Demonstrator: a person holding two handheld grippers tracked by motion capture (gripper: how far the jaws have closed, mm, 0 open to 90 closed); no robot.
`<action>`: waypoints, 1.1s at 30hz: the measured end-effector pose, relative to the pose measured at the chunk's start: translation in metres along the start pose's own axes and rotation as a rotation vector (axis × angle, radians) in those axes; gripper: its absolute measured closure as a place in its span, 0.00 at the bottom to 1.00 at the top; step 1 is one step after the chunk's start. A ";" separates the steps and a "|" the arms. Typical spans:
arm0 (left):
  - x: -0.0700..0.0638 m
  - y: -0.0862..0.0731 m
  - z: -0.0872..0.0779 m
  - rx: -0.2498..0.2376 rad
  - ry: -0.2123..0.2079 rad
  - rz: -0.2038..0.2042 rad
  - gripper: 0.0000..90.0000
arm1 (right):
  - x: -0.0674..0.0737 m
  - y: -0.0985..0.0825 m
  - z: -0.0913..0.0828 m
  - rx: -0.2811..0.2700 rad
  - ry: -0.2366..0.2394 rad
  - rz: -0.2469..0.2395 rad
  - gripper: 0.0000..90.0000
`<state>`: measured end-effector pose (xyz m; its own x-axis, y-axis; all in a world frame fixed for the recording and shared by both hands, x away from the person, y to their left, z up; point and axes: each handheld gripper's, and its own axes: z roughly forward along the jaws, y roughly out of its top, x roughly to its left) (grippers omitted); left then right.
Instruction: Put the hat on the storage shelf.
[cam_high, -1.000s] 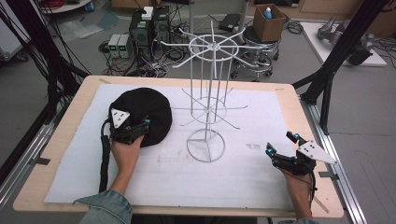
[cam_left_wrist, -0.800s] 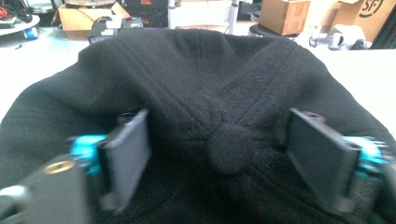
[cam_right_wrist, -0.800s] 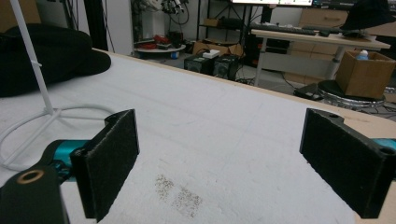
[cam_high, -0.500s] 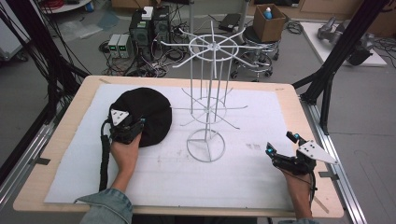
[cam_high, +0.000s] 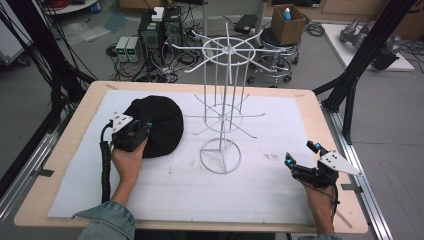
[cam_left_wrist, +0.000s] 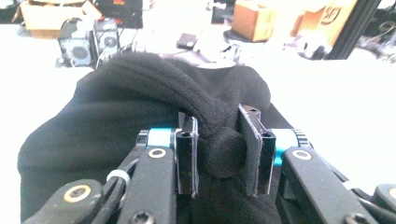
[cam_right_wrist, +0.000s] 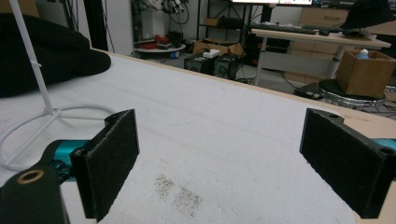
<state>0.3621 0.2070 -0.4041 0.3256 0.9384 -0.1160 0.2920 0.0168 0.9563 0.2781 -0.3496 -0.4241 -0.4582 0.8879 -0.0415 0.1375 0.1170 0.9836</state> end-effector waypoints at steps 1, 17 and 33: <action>0.002 0.006 -0.003 -0.016 -0.017 -0.008 0.78 | 0.000 0.000 0.000 0.000 0.000 -0.002 0.12; 0.023 0.053 -0.036 -0.153 -0.135 -0.061 0.78 | 0.000 0.000 0.000 -0.001 -0.001 -0.001 0.12; 0.033 0.138 -0.061 -0.212 -0.188 0.011 0.78 | 0.000 0.000 0.000 -0.001 -0.002 0.001 0.12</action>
<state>0.3580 0.2616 -0.2596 0.4944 0.8589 -0.1340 0.0996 0.0971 0.9903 0.2783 -0.3498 -0.4242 -0.4564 0.8888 -0.0404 0.1375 0.1153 0.9838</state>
